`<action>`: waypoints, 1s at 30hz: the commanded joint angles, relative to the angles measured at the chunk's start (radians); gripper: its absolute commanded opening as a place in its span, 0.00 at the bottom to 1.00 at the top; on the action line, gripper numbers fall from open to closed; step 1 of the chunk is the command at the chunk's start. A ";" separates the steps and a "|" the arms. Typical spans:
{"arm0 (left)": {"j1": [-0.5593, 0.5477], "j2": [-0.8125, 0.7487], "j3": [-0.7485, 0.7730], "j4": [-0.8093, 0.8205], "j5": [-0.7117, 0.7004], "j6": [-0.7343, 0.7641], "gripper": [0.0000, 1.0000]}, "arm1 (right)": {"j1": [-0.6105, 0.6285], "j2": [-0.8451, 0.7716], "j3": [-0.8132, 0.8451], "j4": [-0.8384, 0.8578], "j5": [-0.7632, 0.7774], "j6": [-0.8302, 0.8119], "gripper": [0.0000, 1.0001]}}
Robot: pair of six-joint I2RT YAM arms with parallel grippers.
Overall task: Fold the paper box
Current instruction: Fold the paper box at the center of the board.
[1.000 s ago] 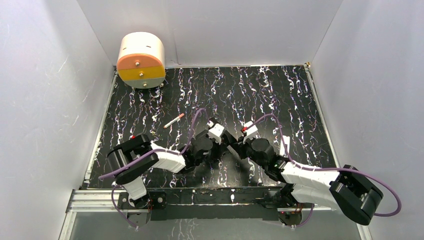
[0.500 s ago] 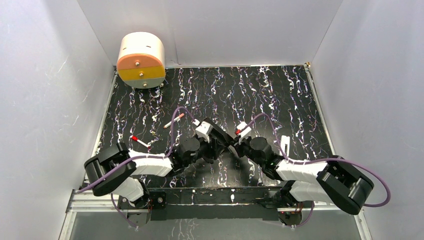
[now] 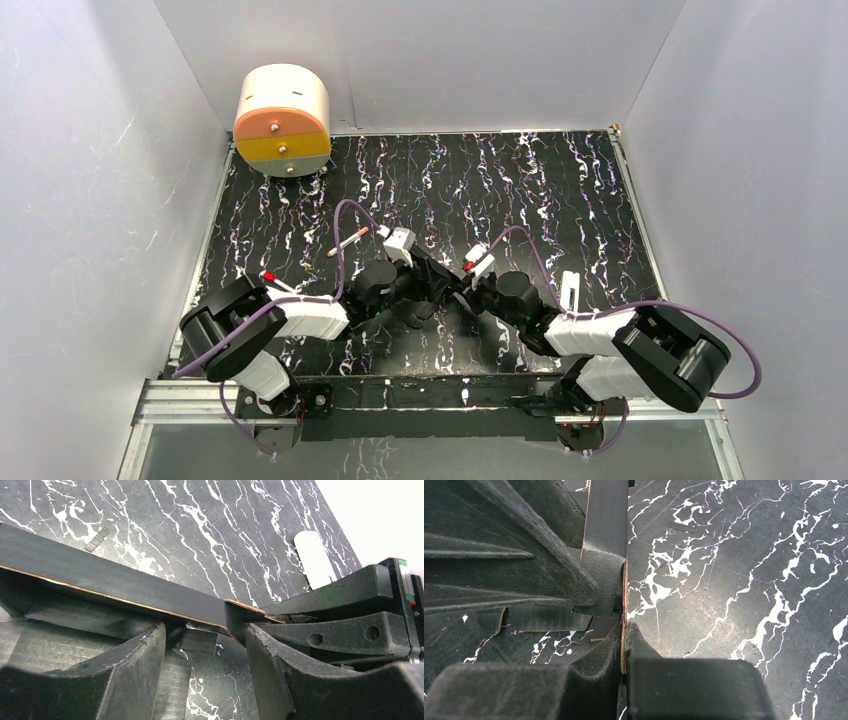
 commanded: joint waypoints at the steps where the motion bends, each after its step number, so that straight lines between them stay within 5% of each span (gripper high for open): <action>1: 0.011 0.031 0.046 0.042 0.026 -0.020 0.56 | -0.006 0.023 0.033 0.052 -0.035 -0.027 0.09; 9: 0.013 0.092 0.053 0.042 0.013 0.138 0.13 | -0.006 0.011 0.057 0.015 -0.019 0.020 0.09; 14: 0.010 0.120 0.052 0.047 0.025 0.249 0.00 | -0.006 -0.001 0.073 -0.018 0.028 0.094 0.10; 30: 0.010 0.166 0.069 0.030 -0.004 0.294 0.00 | -0.007 -0.031 0.006 0.041 -0.031 0.002 0.48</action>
